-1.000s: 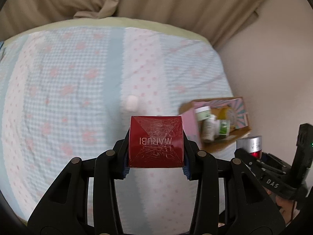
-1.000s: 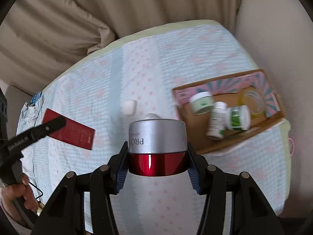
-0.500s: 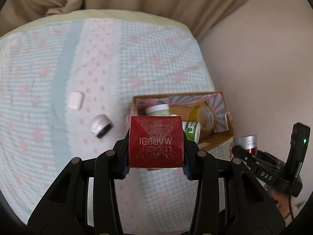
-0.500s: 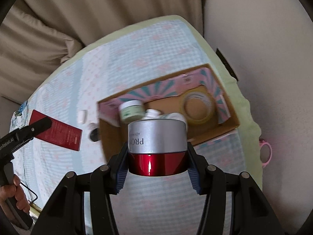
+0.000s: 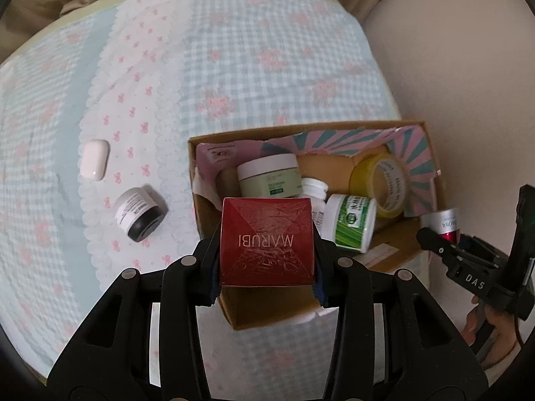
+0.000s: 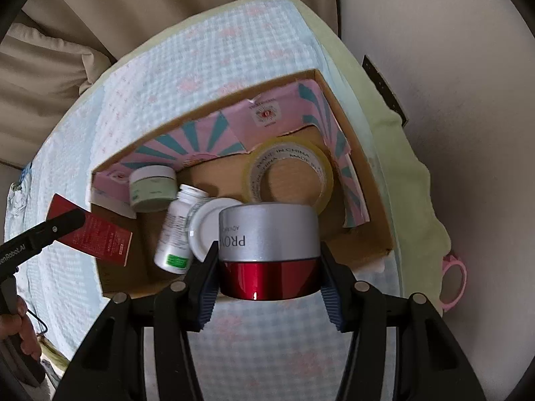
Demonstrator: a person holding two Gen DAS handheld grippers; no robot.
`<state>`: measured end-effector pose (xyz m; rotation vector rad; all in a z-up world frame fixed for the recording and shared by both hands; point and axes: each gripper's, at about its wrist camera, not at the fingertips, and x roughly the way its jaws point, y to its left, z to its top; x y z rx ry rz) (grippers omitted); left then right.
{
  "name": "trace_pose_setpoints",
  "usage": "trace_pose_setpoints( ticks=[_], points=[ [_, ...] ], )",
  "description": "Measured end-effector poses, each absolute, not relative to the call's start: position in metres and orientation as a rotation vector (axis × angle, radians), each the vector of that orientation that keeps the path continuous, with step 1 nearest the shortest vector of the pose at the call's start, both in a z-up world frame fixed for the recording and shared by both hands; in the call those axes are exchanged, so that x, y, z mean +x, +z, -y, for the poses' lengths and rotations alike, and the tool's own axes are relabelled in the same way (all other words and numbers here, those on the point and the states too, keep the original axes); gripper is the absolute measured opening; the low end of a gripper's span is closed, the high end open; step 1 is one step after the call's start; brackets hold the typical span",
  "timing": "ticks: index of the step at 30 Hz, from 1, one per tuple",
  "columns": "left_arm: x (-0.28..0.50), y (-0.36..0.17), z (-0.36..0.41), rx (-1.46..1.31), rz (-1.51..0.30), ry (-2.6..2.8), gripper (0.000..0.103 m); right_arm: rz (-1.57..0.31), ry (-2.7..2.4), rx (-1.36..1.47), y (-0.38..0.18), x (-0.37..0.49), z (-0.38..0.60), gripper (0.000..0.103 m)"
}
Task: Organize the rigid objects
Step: 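Carry the red box and red-lidded jar into the pink box and open both tools, then lift both tools out of the box toward the earbud case and black-lidded jar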
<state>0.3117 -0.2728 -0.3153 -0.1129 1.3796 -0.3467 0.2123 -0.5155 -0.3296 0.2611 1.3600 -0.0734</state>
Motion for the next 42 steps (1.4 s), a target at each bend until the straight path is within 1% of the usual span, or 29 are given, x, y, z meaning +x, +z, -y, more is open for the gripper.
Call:
trace_pose_setpoints(
  ticks=[8,9,10,11,12,13,18,30,37,42],
  points=[
    [0.313,-0.327,0.287,-0.018,-1.397,-0.378,0.038,-1.375,-0.068,0.259,-0.346,0.219,0.519,0.050],
    [0.313,-0.330,0.288,-0.004,-1.410,-0.375,0.039,-1.374,-0.069,0.268,-0.347,0.219,0.520,0.051],
    [0.312,-0.330,0.289,0.001,-1.414,-0.381,0.046,-1.366,-0.065,0.294,-0.347,0.218,0.522,0.061],
    [0.311,-0.329,0.290,0.004,-1.409,-0.384,0.077,-1.351,-0.063,0.314,-0.345,0.217,0.523,0.084],
    [0.309,-0.325,0.289,0.013,-1.395,-0.382,0.101,-1.331,-0.067,0.326,-0.343,0.216,0.524,0.097],
    [0.307,-0.321,0.287,0.020,-1.370,-0.379,0.103,-1.302,-0.080,0.323,-0.338,0.214,0.525,0.103],
    [0.296,-0.311,0.272,0.050,-1.344,-0.368,0.103,-1.252,-0.104,0.315,-0.323,0.201,0.528,0.103],
    [0.267,-0.287,0.224,-0.023,-1.317,-0.324,0.103,-1.207,-0.119,0.328,-0.300,0.179,0.516,0.103],
    [0.243,-0.265,0.184,-0.048,-1.277,-0.313,0.103,-1.170,-0.115,0.290,-0.267,0.162,0.487,0.103],
    [0.228,-0.245,0.137,-0.080,-1.230,-0.309,0.103,-1.144,-0.126,0.266,-0.235,0.142,0.447,0.103]
  ],
)
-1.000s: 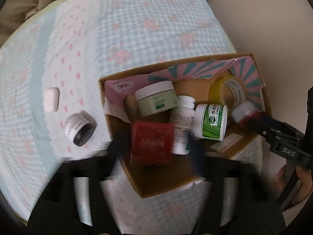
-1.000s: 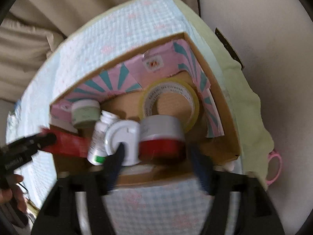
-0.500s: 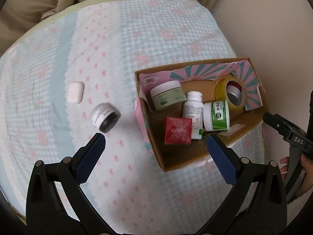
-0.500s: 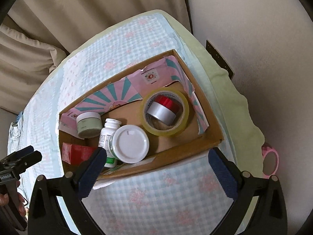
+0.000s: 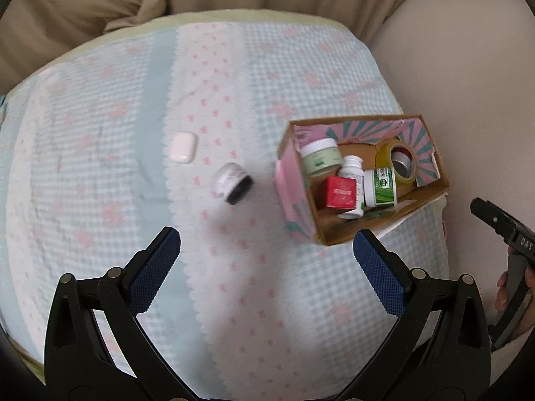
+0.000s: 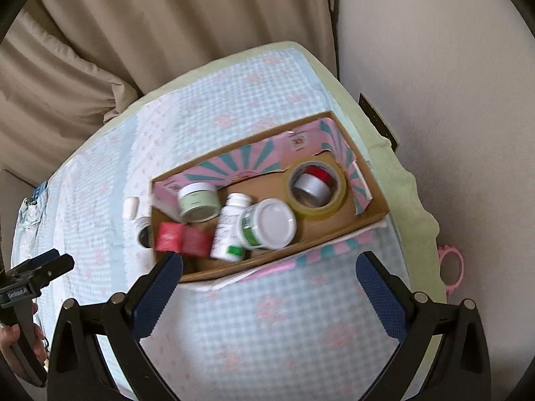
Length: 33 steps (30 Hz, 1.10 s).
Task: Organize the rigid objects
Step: 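Lift both tools out of the box toward the earbud case and black-lidded jar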
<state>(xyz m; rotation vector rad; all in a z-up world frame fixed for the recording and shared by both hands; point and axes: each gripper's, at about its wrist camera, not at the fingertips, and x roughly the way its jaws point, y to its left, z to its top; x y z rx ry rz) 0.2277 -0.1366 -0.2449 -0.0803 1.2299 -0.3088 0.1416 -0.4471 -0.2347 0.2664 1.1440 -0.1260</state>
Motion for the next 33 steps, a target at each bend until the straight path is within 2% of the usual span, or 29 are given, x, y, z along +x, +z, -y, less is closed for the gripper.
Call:
trace_pose_setpoints(
  ticks=[10,18,24,33],
  points=[
    [0.215,-0.223,0.030,-0.043,-1.171,-0.295,0.103,-1.091,-0.187,0.246,-0.202,0.113,0.335,0.103],
    [0.229,-0.226,-0.045,-0.016,-1.142,-0.331,0.103,-1.081,-0.247,0.324,-0.210,0.110,0.251,0.103],
    [0.258,-0.254,-0.080,-0.007,-1.186,-0.351,0.103,-1.091,-0.346,0.405,-0.239,0.110,0.209,0.103],
    [0.314,-0.309,-0.061,0.020,-1.255,-0.378,0.103,-1.149,-0.391,0.516,-0.303,0.127,0.177,0.103]
  ],
)
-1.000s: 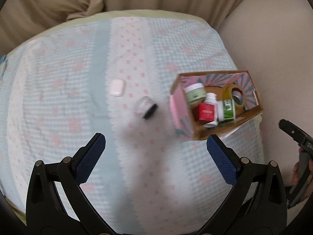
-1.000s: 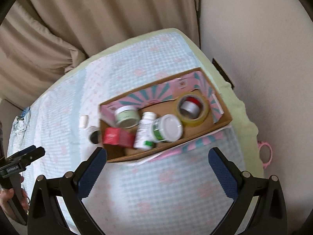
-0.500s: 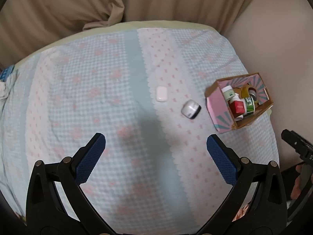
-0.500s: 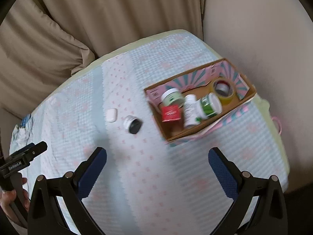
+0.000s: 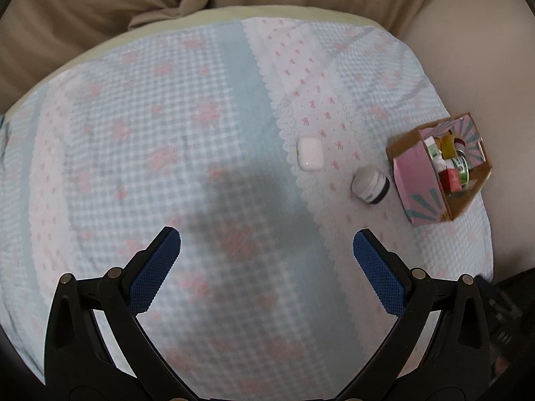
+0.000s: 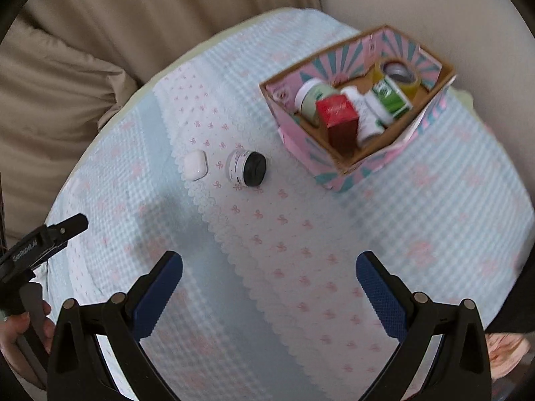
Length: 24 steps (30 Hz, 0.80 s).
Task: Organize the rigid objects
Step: 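Lift both tools out of the box toward the earbud case and black-lidded jar, then grasp the white earbud case with the left tool while the right tool grasps the white-and-black jar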
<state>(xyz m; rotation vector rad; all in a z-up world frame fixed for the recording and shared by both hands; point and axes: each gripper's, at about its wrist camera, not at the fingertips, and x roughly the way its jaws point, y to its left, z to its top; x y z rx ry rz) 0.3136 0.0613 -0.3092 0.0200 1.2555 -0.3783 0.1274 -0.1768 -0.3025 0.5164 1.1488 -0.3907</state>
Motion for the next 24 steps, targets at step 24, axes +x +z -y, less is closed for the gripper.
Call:
trace_pose_setpoints(
  ticks=[24],
  points=[
    [0.408,-0.480,0.068,0.086,-1.329,-0.443,0.086,-0.978,-0.266,0.183,-0.450,0.241,0.168,0.097]
  ],
)
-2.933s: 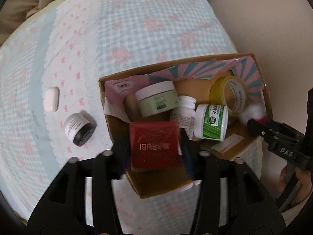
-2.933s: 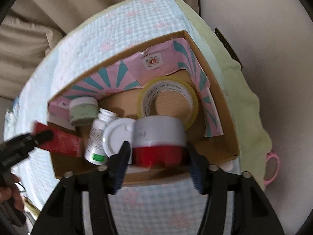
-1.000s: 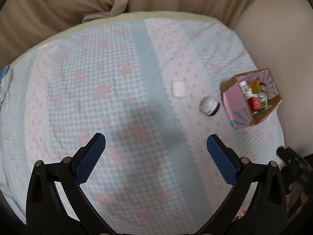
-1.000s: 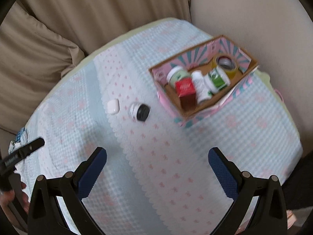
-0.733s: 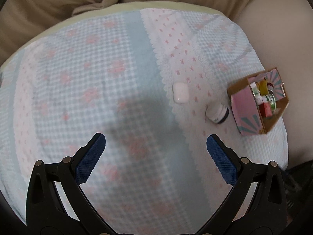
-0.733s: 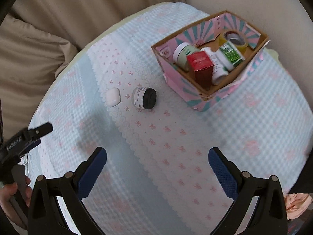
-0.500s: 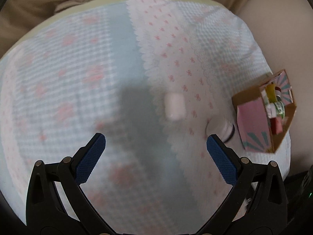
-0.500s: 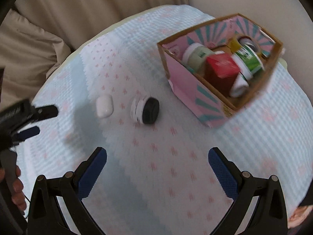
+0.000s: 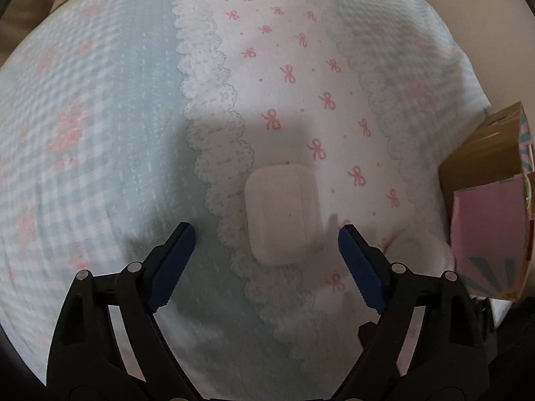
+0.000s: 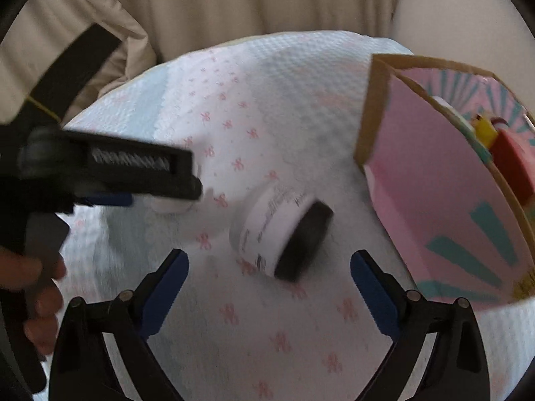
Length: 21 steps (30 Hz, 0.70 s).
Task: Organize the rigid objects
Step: 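Grasp the white earbud case with the left tool while the right tool grasps the white-and-black jar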
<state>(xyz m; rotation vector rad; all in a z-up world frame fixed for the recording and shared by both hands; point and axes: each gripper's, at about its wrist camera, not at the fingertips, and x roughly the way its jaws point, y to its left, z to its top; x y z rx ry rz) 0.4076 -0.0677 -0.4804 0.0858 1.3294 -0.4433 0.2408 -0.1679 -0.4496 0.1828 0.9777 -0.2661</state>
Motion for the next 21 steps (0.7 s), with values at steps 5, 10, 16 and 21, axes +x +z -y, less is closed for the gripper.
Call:
trace_pose_setpoints(
  ticks=[5,10,16,21],
  points=[
    [0.405,-0.482,0.080,0.132,-1.266,-0.448,0.080,-0.945,-0.209,0.110,-0.452,0.253,0.174,0.096],
    [0.401,-0.481,0.093,0.235,-1.220,-0.464,0.061,-0.975,-0.158,0.098,-0.460,0.261,0.179,0.063],
    [0.409,-0.478,0.067,0.173,-1.231,-0.502,0.041,-0.990,-0.143,0.119,-0.460,0.266,0.184,0.062],
    [0.409,-0.474,0.064,0.169,-1.228,-0.510,0.041,-1.000,-0.136,0.131,-0.459,0.263,0.180,0.062]
  ],
)
